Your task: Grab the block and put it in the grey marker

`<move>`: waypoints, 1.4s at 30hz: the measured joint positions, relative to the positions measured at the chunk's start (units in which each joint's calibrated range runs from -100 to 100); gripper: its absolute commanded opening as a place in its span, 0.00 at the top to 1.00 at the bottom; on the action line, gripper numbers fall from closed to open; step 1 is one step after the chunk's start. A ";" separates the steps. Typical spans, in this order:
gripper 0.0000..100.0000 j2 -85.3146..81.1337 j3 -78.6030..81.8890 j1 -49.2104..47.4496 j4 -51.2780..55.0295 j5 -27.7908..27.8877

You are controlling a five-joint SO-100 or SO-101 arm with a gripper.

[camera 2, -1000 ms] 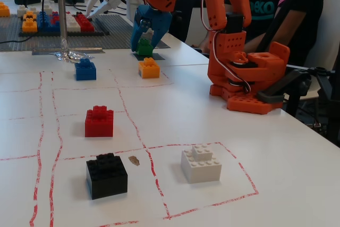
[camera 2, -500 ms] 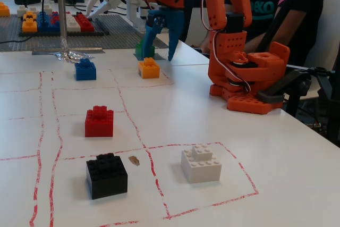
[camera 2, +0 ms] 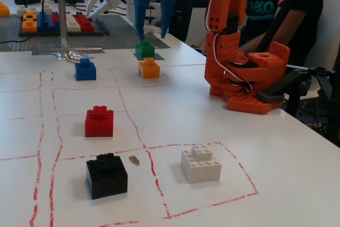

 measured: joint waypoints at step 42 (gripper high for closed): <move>1.00 -64.03 63.48 -66.60 -36.50 -37.07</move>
